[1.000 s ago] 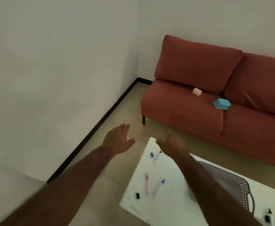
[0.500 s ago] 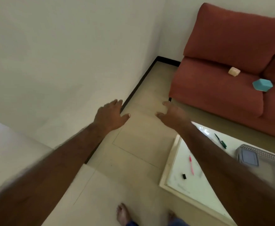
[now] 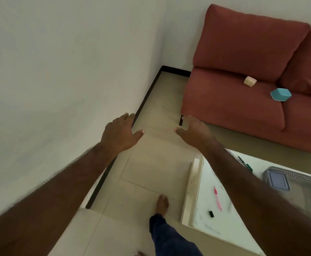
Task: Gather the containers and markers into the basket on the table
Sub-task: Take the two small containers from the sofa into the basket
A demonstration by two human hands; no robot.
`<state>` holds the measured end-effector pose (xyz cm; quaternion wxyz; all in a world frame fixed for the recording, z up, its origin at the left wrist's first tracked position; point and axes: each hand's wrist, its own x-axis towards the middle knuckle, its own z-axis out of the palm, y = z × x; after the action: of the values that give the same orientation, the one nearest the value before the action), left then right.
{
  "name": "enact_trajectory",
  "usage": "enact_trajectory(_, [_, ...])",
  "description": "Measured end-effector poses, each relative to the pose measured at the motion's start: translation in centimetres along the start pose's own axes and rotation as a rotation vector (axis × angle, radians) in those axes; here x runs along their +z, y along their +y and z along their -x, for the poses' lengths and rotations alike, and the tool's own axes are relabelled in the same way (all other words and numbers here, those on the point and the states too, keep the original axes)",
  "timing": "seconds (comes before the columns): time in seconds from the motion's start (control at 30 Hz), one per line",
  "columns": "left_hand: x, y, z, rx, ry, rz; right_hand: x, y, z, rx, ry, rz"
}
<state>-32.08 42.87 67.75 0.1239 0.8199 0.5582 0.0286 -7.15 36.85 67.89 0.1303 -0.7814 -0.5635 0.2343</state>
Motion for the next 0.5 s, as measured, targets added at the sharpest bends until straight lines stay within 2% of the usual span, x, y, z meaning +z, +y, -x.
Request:
enact_trajectory(0.27, [-1.0, 3.7, -15.2, 0.121, -0.018, -0.033, -4.6, 2.7, -12.5, 0.098, 0.050, 0.001])
enact_trajectory(0.5, [-3.7, 6.6, -27.1, 0.180, 0.035, 0.016, -10.7, 3.2, -20.9, 0.117, 0.111, -0.014])
